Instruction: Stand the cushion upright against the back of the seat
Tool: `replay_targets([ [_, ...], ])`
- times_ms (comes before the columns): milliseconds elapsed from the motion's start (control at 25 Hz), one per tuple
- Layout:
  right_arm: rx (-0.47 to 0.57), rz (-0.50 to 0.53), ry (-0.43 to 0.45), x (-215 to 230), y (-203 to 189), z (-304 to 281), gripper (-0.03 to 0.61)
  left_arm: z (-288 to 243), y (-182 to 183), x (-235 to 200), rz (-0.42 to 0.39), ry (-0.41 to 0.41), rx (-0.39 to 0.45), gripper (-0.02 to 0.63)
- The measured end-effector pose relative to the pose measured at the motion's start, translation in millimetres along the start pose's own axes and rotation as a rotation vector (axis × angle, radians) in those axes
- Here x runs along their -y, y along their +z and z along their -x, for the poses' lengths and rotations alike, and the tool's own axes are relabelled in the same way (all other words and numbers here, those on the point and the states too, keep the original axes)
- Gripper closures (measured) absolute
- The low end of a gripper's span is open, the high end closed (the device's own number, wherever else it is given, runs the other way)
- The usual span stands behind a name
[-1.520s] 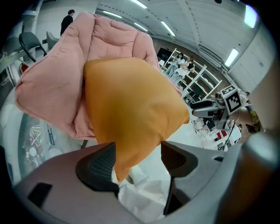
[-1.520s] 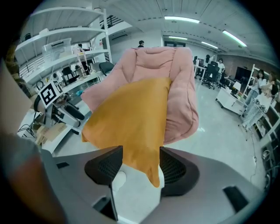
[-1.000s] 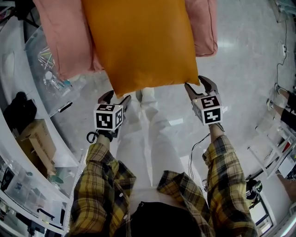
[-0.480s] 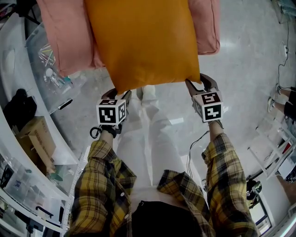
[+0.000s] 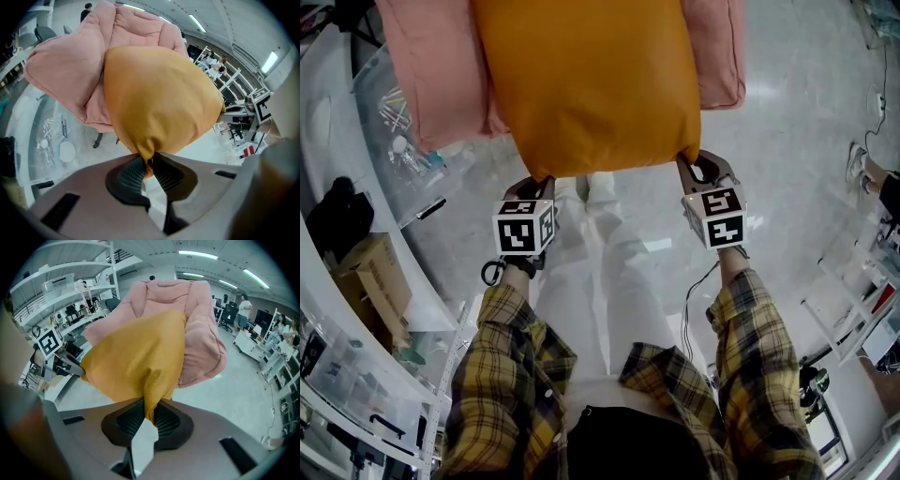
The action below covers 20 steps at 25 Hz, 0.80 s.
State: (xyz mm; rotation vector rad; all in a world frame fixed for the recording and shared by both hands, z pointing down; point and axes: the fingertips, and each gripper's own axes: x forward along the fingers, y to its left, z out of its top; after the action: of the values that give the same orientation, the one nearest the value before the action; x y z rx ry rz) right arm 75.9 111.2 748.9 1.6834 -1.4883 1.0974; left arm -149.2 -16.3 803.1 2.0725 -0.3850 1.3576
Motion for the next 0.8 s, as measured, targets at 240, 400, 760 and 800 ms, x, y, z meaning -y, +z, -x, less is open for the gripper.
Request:
replay_targets([
  [240, 0.021, 0.006, 0.024, -5, 10, 9, 0.532, 15, 7, 1, 0.011, 0.01, 0.035, 0.577],
  [400, 0.042, -0.002, 0.033, -6, 21, 21, 0.536, 28, 15, 4, -0.018, 0.021, 0.056, 0.58],
  [760, 0.11, -0.1, 0.036, -17, 51, 52, 0.541, 73, 36, 5, -0.008, 0.058, 0.107, 0.583],
  [800, 0.118, -0.122, 0.043, -18, 54, 56, 0.541, 81, 39, 5, -0.007, 0.064, 0.113, 0.583],
])
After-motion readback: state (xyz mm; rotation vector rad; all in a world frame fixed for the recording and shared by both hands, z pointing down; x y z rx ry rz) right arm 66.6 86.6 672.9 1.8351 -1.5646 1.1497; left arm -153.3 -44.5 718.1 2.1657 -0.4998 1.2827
